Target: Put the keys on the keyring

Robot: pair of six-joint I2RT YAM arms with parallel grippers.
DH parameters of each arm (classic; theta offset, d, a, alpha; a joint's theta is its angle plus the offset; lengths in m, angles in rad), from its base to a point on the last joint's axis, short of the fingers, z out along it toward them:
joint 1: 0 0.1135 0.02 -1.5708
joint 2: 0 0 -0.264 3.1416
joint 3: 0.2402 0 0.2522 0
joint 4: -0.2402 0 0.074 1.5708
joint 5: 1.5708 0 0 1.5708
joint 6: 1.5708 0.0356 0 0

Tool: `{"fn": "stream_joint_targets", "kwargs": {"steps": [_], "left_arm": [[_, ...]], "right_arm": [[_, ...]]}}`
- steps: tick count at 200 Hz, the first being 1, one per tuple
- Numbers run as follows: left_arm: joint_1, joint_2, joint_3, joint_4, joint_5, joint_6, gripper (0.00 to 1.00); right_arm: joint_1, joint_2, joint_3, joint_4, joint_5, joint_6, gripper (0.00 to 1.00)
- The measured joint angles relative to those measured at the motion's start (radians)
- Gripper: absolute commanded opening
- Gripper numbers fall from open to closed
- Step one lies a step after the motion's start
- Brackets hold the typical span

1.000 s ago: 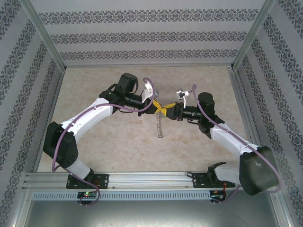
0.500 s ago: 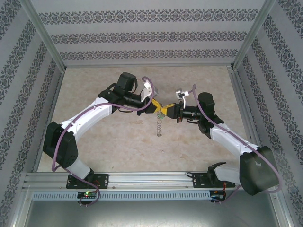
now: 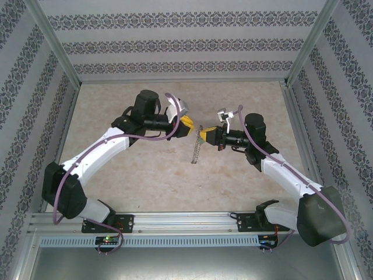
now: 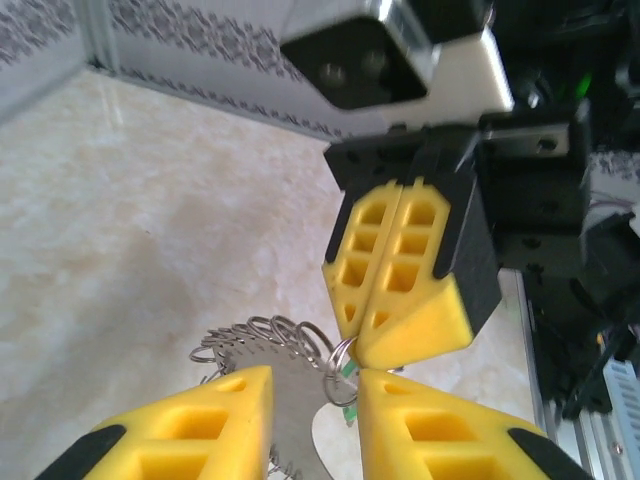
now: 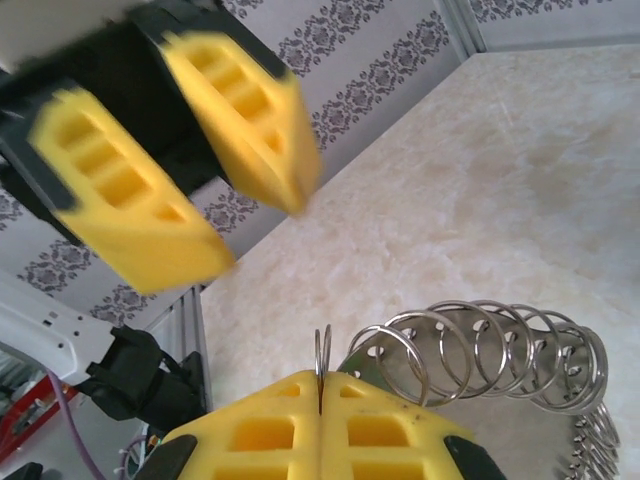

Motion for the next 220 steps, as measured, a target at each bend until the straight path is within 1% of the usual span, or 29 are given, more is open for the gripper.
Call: {"fn": "stream_joint_targets", "kwargs": {"steps": [16, 54, 80, 127, 177, 220], "left_arm": [[0.003, -0.034, -0.003, 0.018, -0.01, -0.021, 0.36], [0.015, -0.049, -0.003, 0.009, 0.001, -0.028, 0.38], [0.021, -0.036, 0.003, -0.037, 0.043, -0.013, 0.38], [0.021, 0.033, 0.064, -0.164, 0.133, 0.059, 0.38], [0.024, 0.104, 0.174, -0.313, 0.179, 0.164, 0.38], [0.058, 0.145, 0.241, -0.401, 0.227, 0.23, 0.38]], "right_arm": [[0.0, -0.002, 0.032, -0.068, 0.016, -0.046, 0.0], [0.001, -0.007, 0.116, -0.227, 0.046, -0.177, 0.0], [0.001, -0.016, 0.163, -0.312, 0.057, -0.266, 0.0], [0.01, -0.018, 0.256, -0.446, 0.064, -0.397, 0.0], [0.04, -0.012, 0.365, -0.619, 0.07, -0.538, 0.0], [0.049, 0.012, 0.389, -0.695, 0.076, -0.597, 0.0]]}}
